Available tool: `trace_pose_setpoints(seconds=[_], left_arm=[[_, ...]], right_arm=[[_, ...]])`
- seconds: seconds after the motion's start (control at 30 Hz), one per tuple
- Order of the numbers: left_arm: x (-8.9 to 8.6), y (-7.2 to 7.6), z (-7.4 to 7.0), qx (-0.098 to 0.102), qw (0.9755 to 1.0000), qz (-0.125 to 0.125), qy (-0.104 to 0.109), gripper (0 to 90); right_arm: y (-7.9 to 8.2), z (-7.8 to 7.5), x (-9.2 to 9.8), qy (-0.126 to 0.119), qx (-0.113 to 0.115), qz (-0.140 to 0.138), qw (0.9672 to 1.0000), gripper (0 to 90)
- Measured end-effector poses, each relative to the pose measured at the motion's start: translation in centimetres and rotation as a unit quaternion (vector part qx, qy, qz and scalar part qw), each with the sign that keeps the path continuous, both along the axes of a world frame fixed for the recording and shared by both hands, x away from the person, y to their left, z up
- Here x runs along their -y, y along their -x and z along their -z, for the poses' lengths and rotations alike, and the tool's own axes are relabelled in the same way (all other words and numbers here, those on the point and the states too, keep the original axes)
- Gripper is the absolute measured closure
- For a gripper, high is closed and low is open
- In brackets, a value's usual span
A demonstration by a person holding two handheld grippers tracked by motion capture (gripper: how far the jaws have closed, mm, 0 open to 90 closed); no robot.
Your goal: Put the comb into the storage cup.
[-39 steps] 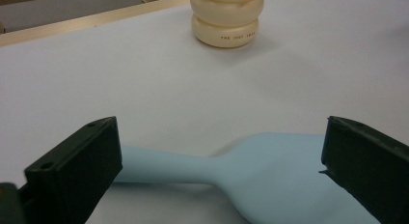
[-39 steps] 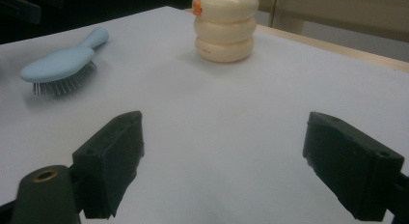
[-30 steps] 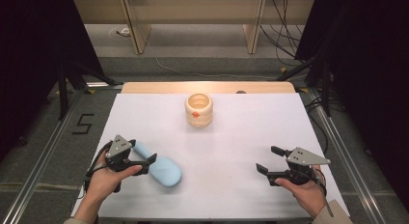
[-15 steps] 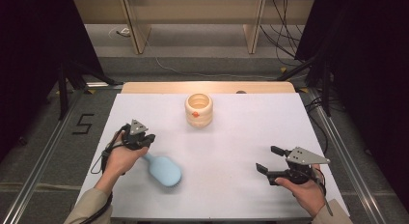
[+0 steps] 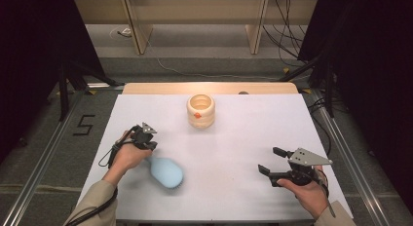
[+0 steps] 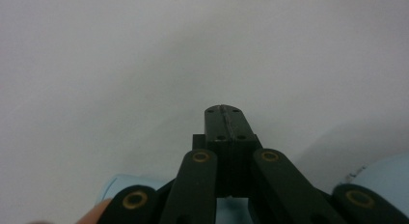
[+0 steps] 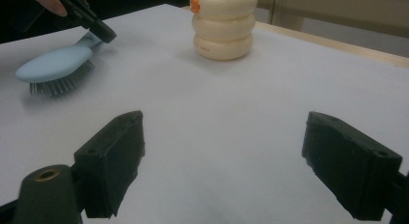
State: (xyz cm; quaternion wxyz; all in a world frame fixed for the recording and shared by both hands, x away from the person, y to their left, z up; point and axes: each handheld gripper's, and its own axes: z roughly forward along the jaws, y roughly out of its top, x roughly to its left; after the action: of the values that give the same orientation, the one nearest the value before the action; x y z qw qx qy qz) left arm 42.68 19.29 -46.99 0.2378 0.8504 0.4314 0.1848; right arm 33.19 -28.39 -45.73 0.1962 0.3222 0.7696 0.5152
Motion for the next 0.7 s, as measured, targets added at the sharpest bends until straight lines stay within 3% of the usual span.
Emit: trace_pose_setpoints(seconds=[0.1, 0.4, 0.53, 0.7], left_arm=[[-0.1, -0.2, 0.3, -0.020, 0.9997, -0.002, -0.016, 89.9], [-0.1, -0.1, 0.3, -0.039, 0.9986, -0.013, -0.034, 89.9], [-0.2, 0.3, 0.1, -0.056, 0.9967, -0.009, -0.059, 89.9], [-0.9, 0.9, 0.2, -0.077, 0.9956, -0.011, -0.053, 89.9]], right_arm=[[0.0, 0.0, 0.0, -0.001, -0.001, 0.000, 1.0000, 16.1], [0.0, 0.0, 0.0, 0.001, -0.001, -0.002, 1.0000, 16.3], [0.0, 0.0, 0.0, 0.003, -0.001, -0.002, 1.0000, 16.4], [0.0, 0.0, -0.1, 0.003, -0.001, -0.003, 1.0000, 16.6]])
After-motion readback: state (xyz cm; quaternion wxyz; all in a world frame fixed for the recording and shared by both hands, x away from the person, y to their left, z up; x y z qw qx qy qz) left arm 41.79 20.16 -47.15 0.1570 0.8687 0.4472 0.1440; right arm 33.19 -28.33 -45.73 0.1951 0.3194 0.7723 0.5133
